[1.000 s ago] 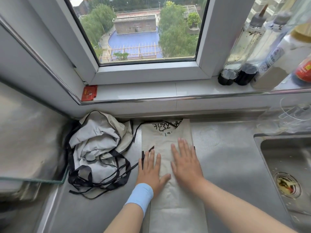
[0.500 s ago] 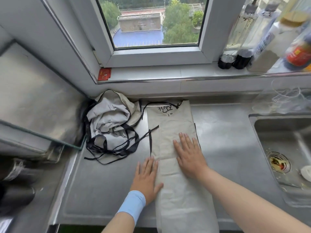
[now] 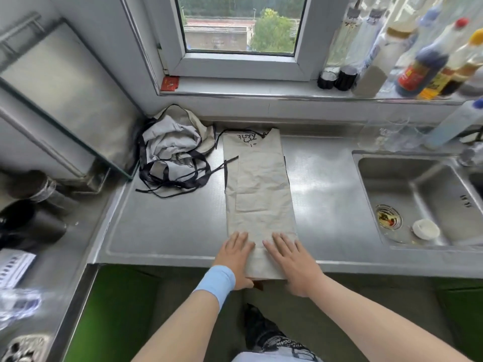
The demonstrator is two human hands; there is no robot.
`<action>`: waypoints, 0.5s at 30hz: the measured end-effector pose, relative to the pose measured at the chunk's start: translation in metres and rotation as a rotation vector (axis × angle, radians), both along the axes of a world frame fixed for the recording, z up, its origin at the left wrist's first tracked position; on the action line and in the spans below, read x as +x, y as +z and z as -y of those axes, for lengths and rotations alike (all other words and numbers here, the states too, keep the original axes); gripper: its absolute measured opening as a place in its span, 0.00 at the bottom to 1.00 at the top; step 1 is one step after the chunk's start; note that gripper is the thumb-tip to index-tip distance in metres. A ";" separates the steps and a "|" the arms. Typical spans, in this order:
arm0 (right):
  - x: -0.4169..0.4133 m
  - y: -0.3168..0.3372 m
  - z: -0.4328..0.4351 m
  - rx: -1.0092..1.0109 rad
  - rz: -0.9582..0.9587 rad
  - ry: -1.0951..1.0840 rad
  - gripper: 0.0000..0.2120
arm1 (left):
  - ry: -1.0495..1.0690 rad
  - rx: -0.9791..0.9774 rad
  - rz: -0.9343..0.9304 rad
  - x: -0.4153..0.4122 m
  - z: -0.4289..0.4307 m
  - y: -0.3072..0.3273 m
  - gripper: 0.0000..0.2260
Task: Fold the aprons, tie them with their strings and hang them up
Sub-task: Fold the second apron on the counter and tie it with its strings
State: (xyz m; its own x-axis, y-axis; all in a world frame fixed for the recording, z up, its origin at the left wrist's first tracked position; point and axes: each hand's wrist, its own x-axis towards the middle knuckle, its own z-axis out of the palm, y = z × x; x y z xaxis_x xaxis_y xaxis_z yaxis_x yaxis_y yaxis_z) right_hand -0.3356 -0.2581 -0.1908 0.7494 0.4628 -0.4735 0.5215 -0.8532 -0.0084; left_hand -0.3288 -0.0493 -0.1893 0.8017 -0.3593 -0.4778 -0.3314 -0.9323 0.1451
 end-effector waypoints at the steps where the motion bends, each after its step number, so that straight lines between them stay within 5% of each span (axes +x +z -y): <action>1: -0.001 0.002 0.000 -0.010 0.013 -0.017 0.53 | 0.001 0.010 -0.008 -0.002 -0.001 -0.001 0.47; 4: -0.004 0.010 0.000 0.048 0.027 -0.067 0.42 | 0.021 0.013 -0.034 -0.009 -0.003 0.005 0.48; 8: 0.002 0.020 0.000 0.218 0.067 -0.185 0.12 | 0.076 -0.044 -0.033 -0.017 -0.002 0.018 0.45; 15: 0.040 0.083 0.006 0.357 -0.063 -0.391 0.10 | 0.253 -0.226 -0.061 0.007 0.002 0.066 0.15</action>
